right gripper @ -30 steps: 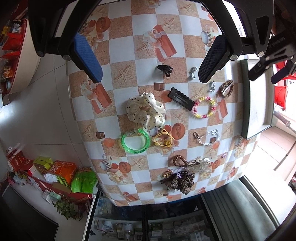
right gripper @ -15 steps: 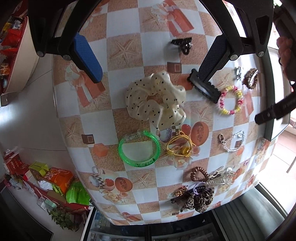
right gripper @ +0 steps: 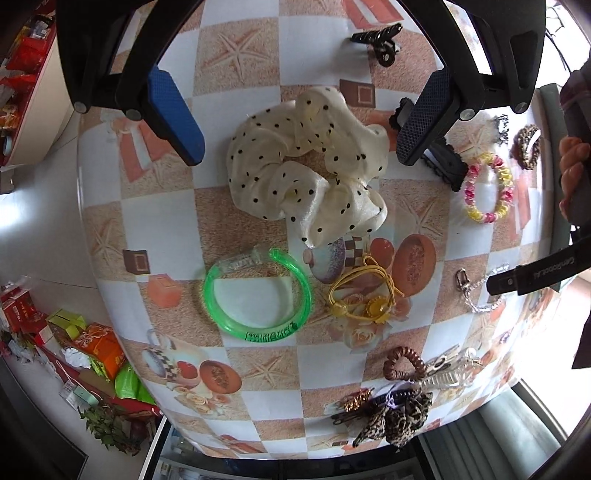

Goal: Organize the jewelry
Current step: 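Grasp the clear crystal bracelet with the left tool while the right tool grasps the cream polka-dot scrunchie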

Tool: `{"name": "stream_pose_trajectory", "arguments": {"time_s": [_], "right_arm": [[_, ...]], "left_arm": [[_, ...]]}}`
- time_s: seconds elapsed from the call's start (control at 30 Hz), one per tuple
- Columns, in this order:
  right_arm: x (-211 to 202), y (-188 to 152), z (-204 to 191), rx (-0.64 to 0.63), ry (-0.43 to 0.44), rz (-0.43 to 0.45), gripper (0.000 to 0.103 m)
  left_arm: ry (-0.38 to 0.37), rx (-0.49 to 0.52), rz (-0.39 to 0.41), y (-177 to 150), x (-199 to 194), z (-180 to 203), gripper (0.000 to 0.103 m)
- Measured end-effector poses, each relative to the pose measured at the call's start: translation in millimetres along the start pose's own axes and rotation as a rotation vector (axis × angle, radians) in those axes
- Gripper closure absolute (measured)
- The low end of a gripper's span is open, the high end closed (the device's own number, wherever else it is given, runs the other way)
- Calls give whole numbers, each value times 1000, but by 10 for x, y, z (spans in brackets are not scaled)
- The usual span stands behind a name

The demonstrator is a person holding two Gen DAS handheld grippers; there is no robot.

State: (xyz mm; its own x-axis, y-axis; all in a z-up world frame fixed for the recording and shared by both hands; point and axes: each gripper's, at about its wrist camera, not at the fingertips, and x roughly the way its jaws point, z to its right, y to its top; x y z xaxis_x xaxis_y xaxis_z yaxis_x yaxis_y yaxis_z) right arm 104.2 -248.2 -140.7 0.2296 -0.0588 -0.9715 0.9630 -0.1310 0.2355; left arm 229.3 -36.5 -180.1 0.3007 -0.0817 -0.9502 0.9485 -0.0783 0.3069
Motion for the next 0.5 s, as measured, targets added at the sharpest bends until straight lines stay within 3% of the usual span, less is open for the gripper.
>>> {"name": "stream_pose_trajectory", "arguments": {"time_s": [0.2, 0.27, 0.33, 0.37, 0.43, 0.5], "right_arm": [[101, 10, -27, 6, -7, -5, 0], [122, 2, -22, 7, -11, -10, 0], [139, -13, -15, 10, -16, -13, 0], [156, -13, -16, 12, -18, -14, 0], [159, -20, 1, 16, -21, -15, 0], [153, -34, 28, 16, -21, -14, 4]], "left_arm": [[28, 33, 41, 38, 37, 89, 5], [24, 41, 54, 28, 19, 108, 10], [19, 68, 78, -3, -36, 165, 31], [15, 87, 84, -20, -60, 196, 36], [10, 117, 92, -28, -82, 257, 58], [6, 126, 92, -40, -99, 294, 68]]}}
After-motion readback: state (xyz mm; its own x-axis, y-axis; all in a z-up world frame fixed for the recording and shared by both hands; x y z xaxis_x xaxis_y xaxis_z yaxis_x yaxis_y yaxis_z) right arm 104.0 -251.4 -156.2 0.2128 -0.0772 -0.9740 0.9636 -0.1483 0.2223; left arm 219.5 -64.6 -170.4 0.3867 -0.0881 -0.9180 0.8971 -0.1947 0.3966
